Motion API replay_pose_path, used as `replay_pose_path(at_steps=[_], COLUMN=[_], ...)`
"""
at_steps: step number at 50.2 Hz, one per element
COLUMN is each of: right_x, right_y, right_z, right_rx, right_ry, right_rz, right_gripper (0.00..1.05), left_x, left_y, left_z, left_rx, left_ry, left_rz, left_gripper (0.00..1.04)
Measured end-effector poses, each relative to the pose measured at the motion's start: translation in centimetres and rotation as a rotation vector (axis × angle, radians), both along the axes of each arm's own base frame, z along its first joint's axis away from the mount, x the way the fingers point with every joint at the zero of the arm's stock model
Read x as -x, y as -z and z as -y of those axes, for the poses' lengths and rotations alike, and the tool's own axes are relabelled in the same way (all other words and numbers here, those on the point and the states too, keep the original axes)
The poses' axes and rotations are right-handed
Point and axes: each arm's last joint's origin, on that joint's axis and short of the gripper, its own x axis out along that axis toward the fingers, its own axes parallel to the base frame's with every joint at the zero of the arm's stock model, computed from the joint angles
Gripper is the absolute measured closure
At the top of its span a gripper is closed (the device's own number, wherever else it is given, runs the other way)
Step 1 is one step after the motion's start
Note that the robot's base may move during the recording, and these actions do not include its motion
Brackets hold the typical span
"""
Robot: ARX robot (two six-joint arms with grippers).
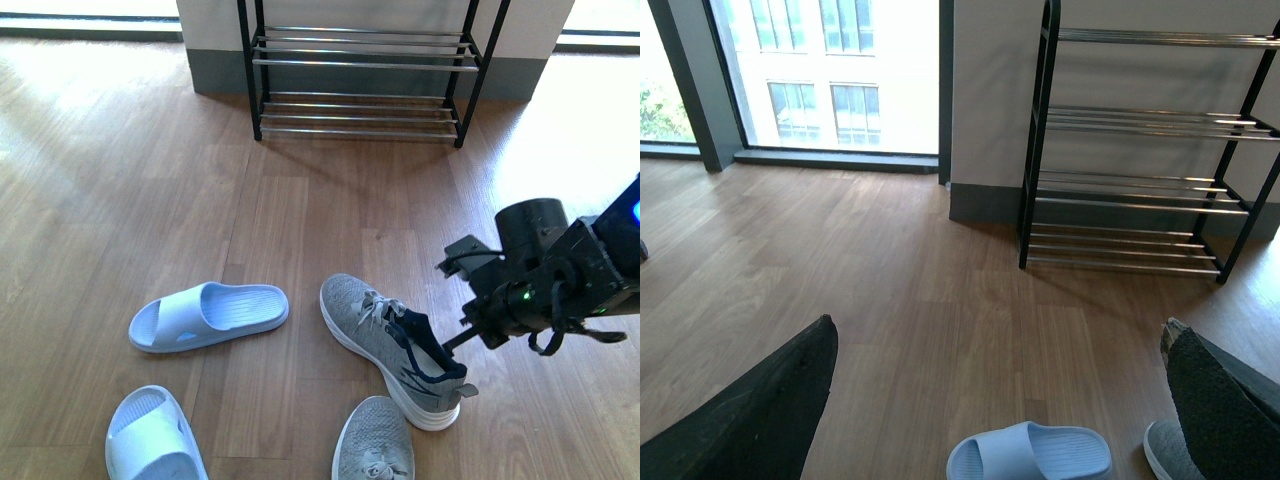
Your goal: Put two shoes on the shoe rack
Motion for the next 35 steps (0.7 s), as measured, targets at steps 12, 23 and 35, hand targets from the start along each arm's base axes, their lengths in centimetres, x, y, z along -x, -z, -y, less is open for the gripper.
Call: replay_pose_path(at_steps=[12,23,35], right_x=[1.3,2.1,2.0], right_y=[-2.6,-2.0,-2.2], right_z=[1.5,1.0,0.2], right_rx=[-0.031,-0.138,-0.256], right_ry=[0.062,0.064,0.040], right_rz=[0.042,-0.049,-0.087], right_gripper=[1.03,0.94,0.52], left_x=[0.0,0.0,0.0], left_y=[0.0,0.0,0.0], left_z=[0.0,0.0,0.0], left_rx=[0.000,0.000,0.000], left_ry=[0.000,0.000,0.000], left_rz=[0.000,0.000,0.000], left_gripper=[0.09,0.09,0.09])
